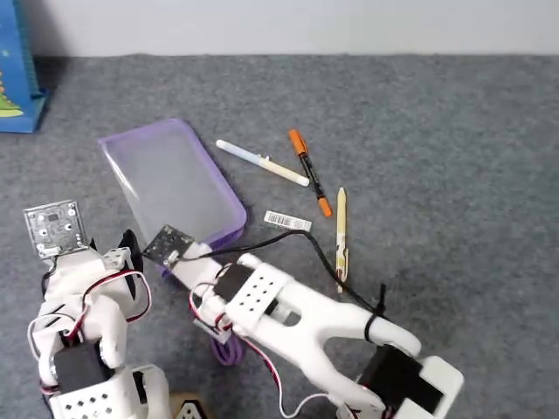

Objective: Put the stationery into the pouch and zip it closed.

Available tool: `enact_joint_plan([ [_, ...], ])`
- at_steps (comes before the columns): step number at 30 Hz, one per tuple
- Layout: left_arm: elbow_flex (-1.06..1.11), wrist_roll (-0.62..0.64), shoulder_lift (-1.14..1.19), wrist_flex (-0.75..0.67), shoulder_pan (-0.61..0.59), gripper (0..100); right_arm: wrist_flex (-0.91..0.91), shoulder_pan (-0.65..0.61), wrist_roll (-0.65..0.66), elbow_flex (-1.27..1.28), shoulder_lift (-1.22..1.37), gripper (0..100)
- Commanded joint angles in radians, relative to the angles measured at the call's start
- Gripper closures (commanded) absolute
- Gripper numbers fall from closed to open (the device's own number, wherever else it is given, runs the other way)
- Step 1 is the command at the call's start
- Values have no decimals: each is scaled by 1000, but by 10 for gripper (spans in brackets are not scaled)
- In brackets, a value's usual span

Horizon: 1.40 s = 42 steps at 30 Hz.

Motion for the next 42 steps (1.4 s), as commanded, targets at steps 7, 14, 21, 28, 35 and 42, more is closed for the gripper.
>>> enact_joint_plan([
  [7, -8, 8, -14, 0, -5, 806, 7, -25, -8, -75, -16, 854],
  [14, -8, 8, -14, 0, -5, 807, -25, -22, -9, -118, -5, 854],
  [21, -8, 8, -14, 0, -3, 807, -91, -25, -9, -94, 12, 855],
  [28, -7, 8, -14, 0, -3, 807, -108, -21, -3, -141, 153, 873],
  [35, 2, 8, -14, -2, -3, 807, 28, 30, 3, -239, 176, 987],
  [42, 2, 8, -14, -2, -3, 808, 87, 61, 58, -238, 134, 988],
])
